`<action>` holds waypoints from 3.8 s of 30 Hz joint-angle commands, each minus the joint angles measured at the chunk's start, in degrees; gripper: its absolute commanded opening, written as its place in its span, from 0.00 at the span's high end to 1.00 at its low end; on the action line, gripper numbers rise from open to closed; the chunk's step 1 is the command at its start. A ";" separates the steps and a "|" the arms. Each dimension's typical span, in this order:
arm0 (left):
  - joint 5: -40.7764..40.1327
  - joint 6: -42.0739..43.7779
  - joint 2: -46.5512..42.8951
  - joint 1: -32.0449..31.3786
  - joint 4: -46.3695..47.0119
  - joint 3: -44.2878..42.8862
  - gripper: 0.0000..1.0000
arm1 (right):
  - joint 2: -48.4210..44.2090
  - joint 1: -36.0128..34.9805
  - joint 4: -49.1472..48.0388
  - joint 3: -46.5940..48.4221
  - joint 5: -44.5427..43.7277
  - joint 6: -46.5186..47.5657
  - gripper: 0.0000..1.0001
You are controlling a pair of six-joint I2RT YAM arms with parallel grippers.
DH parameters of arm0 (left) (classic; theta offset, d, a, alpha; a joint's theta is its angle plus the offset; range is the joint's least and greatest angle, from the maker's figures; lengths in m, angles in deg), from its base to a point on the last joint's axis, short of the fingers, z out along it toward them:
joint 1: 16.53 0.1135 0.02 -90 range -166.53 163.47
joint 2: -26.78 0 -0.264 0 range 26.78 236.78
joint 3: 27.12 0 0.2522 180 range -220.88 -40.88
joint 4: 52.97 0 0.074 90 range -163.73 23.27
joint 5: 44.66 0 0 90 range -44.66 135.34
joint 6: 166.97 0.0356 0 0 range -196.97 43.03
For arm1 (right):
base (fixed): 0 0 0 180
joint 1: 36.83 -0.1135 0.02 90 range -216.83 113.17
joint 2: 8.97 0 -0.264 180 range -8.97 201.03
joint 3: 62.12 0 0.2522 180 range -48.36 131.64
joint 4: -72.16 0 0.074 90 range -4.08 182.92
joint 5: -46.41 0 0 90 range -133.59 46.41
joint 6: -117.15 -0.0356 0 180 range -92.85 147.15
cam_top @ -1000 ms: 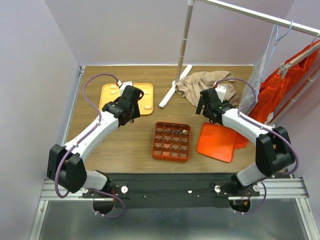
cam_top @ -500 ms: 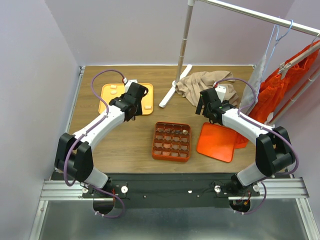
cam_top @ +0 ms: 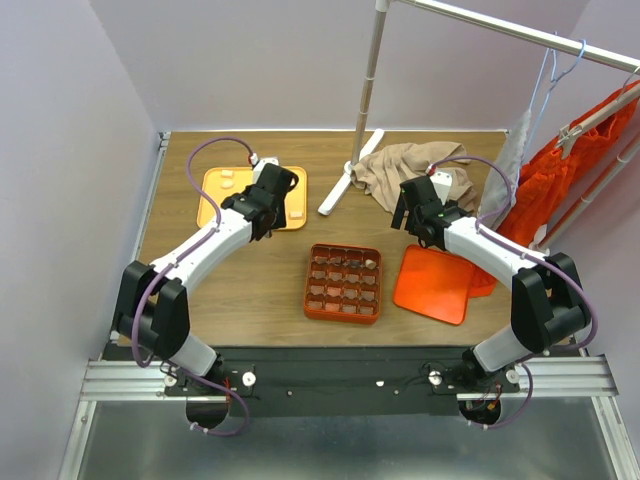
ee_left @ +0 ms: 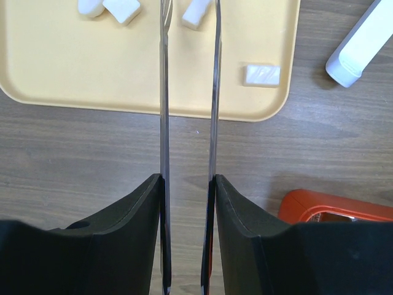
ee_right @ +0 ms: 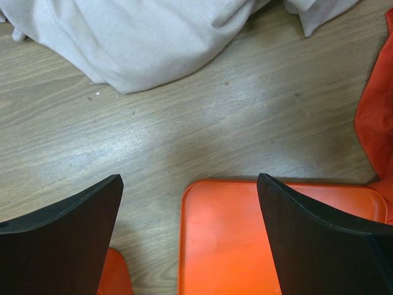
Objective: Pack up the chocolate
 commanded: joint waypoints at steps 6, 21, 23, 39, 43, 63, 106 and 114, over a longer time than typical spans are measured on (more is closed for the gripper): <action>0.11 1.38 0.50 0.24 1.62 -0.79 0.60 | -0.45 0.16 1.02 1.13 0.14 0.30 0.01; -3.49 6.99 -9.16 -1.25 -3.22 -0.10 1.00 | -0.88 0.16 1.02 1.22 0.05 0.57 0.01; -2.36 8.40 -14.15 -2.31 -4.44 1.76 1.00 | -1.32 0.16 1.02 0.87 -0.38 0.57 0.01; 7.84 1.29 -23.77 -26.04 -15.69 1.58 1.00 | -0.27 0.16 1.02 1.48 1.02 0.30 0.01; 7.76 -0.20 -22.45 -31.22 -15.96 2.02 1.00 | -0.18 0.16 1.02 1.04 1.02 -0.13 0.01; -0.07 -7.15 -28.16 -31.49 -18.95 7.21 1.00 | -0.09 0.16 1.02 0.95 1.64 0.04 0.01; 2.22 -7.32 -26.84 -31.49 -17.98 7.82 0.79 | 0.61 0.16 1.02 1.74 3.13 0.57 0.01; 2.75 -7.41 -27.10 -31.49 -18.07 8.53 0.79 | 0.08 0.16 1.02 1.48 2.87 0.66 0.01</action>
